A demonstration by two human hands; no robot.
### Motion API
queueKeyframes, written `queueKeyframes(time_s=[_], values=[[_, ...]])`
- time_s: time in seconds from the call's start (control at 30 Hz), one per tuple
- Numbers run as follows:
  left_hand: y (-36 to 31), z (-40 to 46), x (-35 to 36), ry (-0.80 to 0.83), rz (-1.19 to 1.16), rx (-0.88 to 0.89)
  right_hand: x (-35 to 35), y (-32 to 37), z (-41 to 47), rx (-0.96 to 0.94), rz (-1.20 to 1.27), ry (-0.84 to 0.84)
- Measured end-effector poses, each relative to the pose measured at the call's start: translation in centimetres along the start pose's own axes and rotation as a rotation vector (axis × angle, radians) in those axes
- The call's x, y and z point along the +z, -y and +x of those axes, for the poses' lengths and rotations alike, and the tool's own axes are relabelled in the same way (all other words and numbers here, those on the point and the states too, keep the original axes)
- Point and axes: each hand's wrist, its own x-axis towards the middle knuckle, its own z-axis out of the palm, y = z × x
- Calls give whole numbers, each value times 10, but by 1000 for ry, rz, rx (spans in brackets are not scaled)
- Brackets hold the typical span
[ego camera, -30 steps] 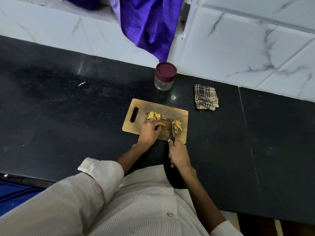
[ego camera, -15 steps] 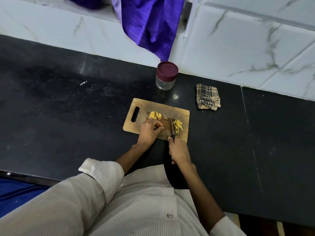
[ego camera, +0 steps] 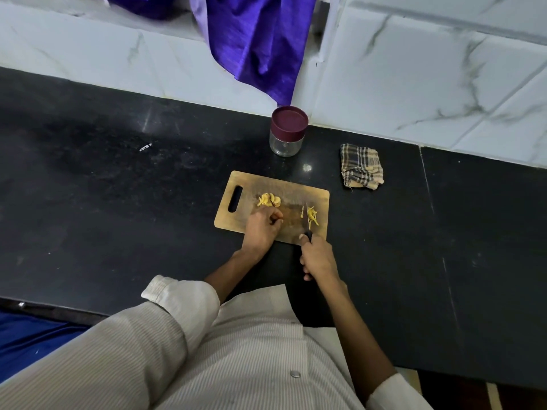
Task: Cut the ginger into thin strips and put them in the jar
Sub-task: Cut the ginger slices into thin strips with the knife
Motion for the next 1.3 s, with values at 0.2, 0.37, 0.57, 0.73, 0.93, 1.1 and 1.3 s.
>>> queueKeyframes(time_s=[0.2,0.37,0.57,0.73,0.93,1.1,1.3], values=[[-3,1,-2,15,-14,-29,-3,-4,-8,-58,56,16],[-22,10,2,81,-134,-83,-9,-7,-9,-79,81,-8],[-42,14,9,153,-284,-128,-15,-7,-10,-75,89,-26],[-33,15,-8,74,-371,-217,-13,-9,-11,-101,85,-15],[-10,19,-30,-33,-419,-267,-9,-7,-10,-101,47,13],[1,13,-42,-111,-469,-273,-2,-8,-15,-90,-36,125],[18,-1,-41,-126,-421,-263,2,-15,-18,-86,-119,178]])
